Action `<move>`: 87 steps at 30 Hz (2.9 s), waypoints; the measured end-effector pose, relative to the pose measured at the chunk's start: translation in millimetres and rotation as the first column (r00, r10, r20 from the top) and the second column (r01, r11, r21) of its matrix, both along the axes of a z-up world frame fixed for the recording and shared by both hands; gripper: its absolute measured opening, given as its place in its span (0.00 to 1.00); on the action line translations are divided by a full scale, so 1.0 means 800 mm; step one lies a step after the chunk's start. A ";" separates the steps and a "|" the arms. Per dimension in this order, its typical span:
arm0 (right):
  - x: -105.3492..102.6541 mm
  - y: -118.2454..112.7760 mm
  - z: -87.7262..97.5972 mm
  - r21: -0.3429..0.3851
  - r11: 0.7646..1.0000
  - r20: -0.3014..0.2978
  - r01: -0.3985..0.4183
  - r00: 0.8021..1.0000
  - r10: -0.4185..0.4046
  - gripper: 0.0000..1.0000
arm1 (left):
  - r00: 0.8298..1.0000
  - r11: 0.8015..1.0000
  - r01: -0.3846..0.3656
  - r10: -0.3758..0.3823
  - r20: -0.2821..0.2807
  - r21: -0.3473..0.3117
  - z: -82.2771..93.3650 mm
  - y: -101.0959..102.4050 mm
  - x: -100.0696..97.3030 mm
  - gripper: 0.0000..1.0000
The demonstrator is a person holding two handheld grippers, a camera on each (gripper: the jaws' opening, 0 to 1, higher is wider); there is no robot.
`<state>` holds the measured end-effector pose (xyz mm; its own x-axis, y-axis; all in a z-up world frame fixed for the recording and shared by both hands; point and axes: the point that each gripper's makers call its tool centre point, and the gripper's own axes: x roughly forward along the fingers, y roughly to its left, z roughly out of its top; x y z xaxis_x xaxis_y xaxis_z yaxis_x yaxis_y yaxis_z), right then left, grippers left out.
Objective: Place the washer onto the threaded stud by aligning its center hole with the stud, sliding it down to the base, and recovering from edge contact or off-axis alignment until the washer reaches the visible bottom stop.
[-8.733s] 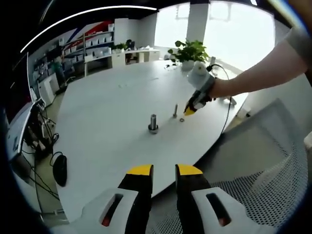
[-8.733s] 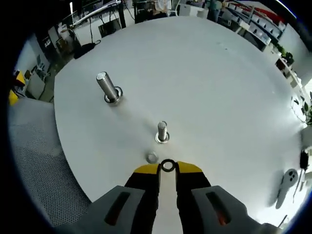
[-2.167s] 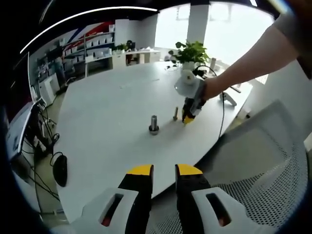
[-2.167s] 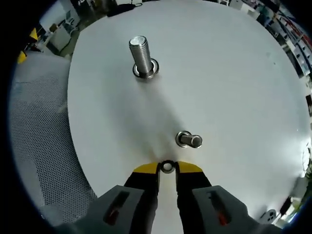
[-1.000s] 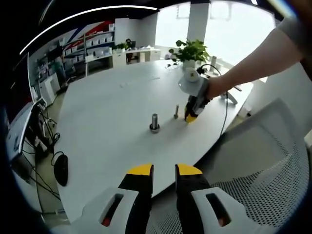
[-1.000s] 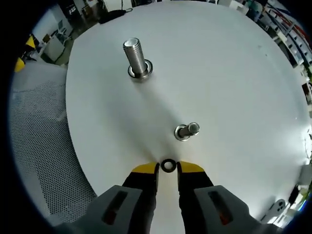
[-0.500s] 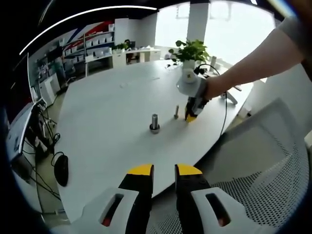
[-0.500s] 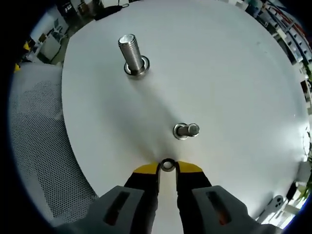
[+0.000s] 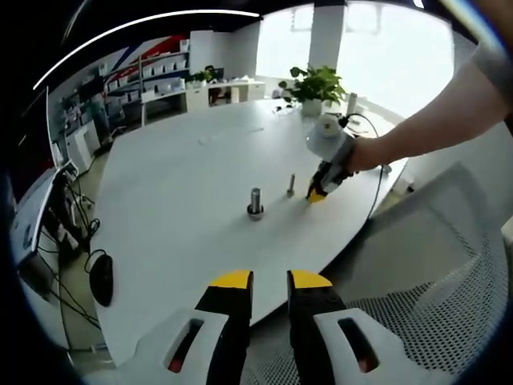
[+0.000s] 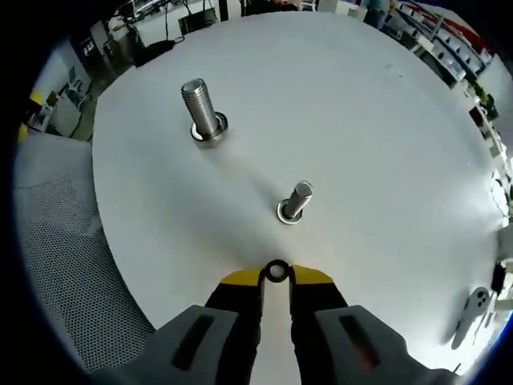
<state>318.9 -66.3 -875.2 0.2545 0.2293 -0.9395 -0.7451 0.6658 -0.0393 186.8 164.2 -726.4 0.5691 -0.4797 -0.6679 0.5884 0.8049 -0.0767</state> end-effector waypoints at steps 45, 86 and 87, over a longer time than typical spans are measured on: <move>0.045 0.034 0.083 0.003 0.993 0.161 -0.121 0.980 0.119 0.14 | 1.000 1.000 -0.008 0.008 0.017 -0.010 0.004 0.001 0.002 0.14; 0.055 0.046 0.068 -0.039 0.992 0.011 -0.117 0.993 0.118 0.14 | 1.000 1.000 0.007 -0.007 0.006 -0.006 0.001 -0.001 0.000 0.14; 0.054 0.045 0.068 -0.046 0.993 0.005 -0.113 0.994 0.113 0.14 | 1.000 1.000 0.007 -0.007 0.005 -0.005 0.001 -0.001 0.000 0.14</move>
